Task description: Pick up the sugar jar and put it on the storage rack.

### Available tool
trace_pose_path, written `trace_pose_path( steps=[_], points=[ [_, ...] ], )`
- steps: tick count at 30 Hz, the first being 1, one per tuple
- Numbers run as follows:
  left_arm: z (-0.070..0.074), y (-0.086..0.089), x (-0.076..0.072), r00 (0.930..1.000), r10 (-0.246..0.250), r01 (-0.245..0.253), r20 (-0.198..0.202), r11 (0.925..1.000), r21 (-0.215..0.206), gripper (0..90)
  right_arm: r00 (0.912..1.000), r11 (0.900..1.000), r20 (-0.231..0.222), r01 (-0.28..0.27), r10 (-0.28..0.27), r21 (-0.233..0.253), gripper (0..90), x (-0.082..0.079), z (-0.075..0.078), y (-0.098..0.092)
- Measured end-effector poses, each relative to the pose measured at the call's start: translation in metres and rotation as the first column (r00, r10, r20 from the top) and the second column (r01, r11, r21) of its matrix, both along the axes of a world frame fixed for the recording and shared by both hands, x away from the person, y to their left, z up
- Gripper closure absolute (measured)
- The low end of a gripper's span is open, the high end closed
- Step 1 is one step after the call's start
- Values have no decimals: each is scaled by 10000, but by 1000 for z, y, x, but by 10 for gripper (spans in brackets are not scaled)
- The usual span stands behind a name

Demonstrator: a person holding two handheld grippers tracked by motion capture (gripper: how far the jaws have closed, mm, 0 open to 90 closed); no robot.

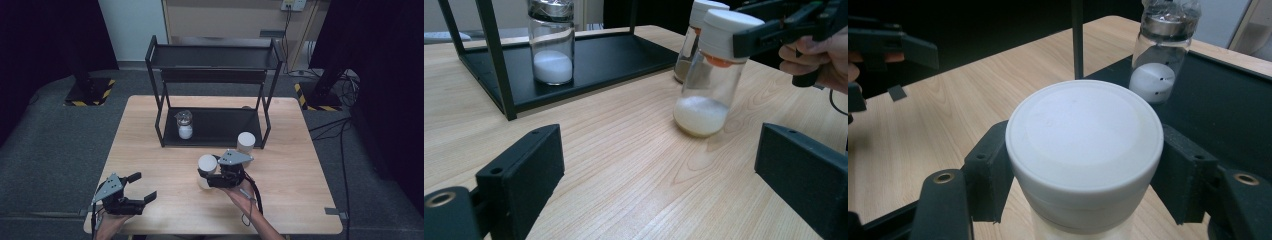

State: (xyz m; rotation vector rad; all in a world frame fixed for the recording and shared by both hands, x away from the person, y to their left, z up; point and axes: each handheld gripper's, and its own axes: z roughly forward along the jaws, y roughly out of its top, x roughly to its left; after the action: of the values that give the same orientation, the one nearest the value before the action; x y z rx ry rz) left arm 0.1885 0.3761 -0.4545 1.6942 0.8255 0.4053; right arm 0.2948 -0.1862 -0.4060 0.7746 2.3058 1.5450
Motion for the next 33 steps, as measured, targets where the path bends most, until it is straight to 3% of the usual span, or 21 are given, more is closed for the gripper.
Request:
trace_pose_path(
  steps=[12, 22, 23, 26, 29, 30, 31, 33],
  points=[
    [0, 0, -1, 10000, 38, -38, 5, 10000, 27, 47, 9963, 9963, -170, 849, -848, 97, 328, 23, 28, 12],
    [0, 1, -1, 10000, 26, -26, 12, 10000, 6, 48, 9779, 9780, -100, 2086, -2087, -47, 328, 47, 40, 35],
    [0, 1, -1, 10000, 27, -27, 8, 10000, 1, 48, 9710, 9710, -108, 2388, -2389, -83, 328, 52, 41, 41],
    [0, 1, -1, 10000, 24, -24, 19, 10000, -5, 48, 9655, 9654, -47, 2603, -2604, -187, 328, 56, 42, 48],
    [0, 1, -1, 10000, 17, -17, 19, 10000, -20, 48, 9474, 9471, -24, 3198, -3200, -269, 329, 64, 41, 60],
    [0, 1, -1, 10000, 17, -17, 19, 10000, -20, 48, 9474, 9471, -24, 3198, -3200, -269, 329, 64, 41, 60],
    [0, 1, -1, 10000, 4, -4, 28, 10000, -12, 48, 9373, 9368, -23, 3484, -3486, -306, 329, 67, 40, 66],
    [0, 1, -1, 10000, -1, 1, 32, 10000, -9, 48, 9327, 9321, 9, 3604, -3606, -354, 329, 70, 39, 69]
  ],
)
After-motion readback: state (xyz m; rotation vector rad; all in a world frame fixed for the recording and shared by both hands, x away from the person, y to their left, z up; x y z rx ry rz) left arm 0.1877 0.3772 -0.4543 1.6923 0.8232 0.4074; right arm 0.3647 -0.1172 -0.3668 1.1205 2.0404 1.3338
